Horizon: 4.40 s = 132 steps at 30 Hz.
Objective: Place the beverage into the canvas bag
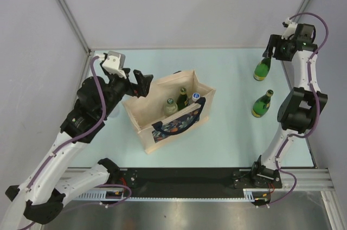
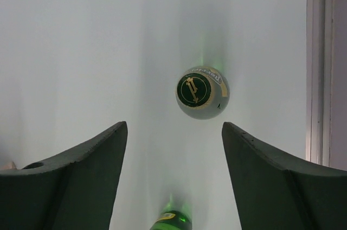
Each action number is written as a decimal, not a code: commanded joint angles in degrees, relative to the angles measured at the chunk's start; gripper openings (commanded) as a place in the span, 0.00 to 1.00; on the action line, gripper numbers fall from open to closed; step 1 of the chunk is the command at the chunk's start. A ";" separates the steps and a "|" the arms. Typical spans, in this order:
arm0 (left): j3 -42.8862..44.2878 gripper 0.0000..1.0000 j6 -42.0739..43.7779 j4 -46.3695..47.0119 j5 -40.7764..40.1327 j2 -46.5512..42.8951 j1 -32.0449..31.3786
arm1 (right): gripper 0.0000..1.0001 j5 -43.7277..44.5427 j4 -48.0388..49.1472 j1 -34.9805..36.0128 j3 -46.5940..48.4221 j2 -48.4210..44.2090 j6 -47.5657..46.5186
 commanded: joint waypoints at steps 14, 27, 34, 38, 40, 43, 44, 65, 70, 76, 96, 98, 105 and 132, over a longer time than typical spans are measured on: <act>0.10 1.00 0.96 4.82 -1.93 4.97 -0.20 | 0.66 3.99 1.63 2.84 8.79 7.68 -3.46; 3.35 1.00 2.89 4.03 -1.84 7.00 0.24 | 0.50 5.31 1.98 3.28 8.79 9.35 -3.98; 3.70 1.00 2.63 3.68 -1.93 6.38 0.42 | 0.27 4.96 2.34 3.19 10.28 9.00 -4.95; 3.79 1.00 2.36 3.24 -1.84 6.03 0.42 | 0.09 3.56 2.07 3.19 10.64 7.95 -6.09; 3.62 1.00 2.10 3.16 -1.84 5.59 0.33 | 0.06 2.33 1.98 3.28 10.90 6.37 -6.62; 3.09 1.00 1.75 2.89 -1.75 4.98 0.33 | 0.03 0.40 1.28 3.81 10.99 2.86 -8.29; 3.00 1.00 1.57 2.80 -1.84 4.80 0.42 | 0.00 -0.74 0.85 4.33 10.81 1.80 -8.81; -1.74 1.00 -3.35 -2.38 -0.52 -1.97 0.33 | 0.00 0.21 -14.97 27.53 20.36 -19.66 -15.59; -2.80 1.00 -4.05 -3.26 -0.17 -2.85 0.33 | 0.00 1.70 -17.26 33.67 27.50 -19.39 -14.45; -3.15 1.00 -4.49 -3.79 0.01 -3.20 0.33 | 0.00 3.55 -17.18 39.92 29.53 -20.26 -14.27; -5.26 1.00 -5.19 -9.15 -3.95 -7.42 0.42 | 0.00 -3.65 -9.80 60.23 28.31 -18.25 -9.00; -5.43 1.00 -5.98 -10.64 -4.39 -8.29 0.33 | 0.00 -4.97 -9.36 61.55 27.86 -17.55 -8.91; -6.66 1.00 -9.32 -15.82 -8.07 -11.02 0.33 | 0.00 -7.96 -3.48 65.06 24.18 -15.44 -8.82; -12.29 1.00 -36.04 -28.31 -13.79 -19.28 0.42 | 0.00 -7.96 32.56 71.84 -8.16 -15.87 -10.75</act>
